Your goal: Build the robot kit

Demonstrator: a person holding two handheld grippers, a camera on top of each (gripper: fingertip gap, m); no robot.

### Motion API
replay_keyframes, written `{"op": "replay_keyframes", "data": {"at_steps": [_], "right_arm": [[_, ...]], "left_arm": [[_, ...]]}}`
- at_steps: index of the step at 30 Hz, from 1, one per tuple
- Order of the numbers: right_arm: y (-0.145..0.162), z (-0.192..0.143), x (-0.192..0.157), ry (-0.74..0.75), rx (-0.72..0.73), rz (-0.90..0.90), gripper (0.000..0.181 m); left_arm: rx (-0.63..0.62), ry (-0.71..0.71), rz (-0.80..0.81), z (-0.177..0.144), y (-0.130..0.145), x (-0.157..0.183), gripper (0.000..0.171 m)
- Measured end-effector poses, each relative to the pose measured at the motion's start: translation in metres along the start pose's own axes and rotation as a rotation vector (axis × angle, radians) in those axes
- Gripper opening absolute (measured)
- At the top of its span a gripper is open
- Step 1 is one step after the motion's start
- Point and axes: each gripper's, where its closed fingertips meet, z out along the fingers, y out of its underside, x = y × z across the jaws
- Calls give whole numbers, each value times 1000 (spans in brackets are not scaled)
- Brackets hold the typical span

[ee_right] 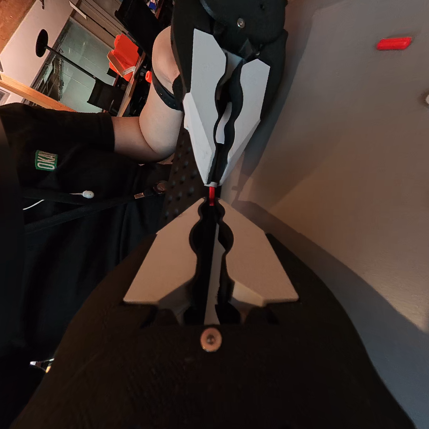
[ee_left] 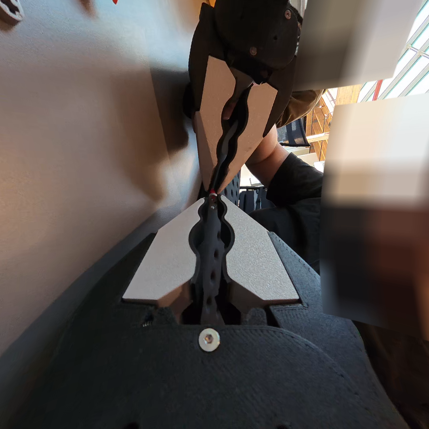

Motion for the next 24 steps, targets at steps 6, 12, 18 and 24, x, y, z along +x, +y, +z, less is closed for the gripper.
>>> {"op": "replay_keyframes", "data": {"at_steps": [6,12,18,24], "right_arm": [[1,1,4,40,-8,-12,3],[3,2,9,94,-29,-43,3],[4,3,8,96,-43,-49,3],[5,3,7,88,-46,-43,3]], "left_arm": [[6,-15,-20,0,-1,-4,5],[2,-34,-45,0,-1,-9,5],[-10,-42,-45,1,0,-10,5],[-13,-39,-36,2,1,-9,5]]}}
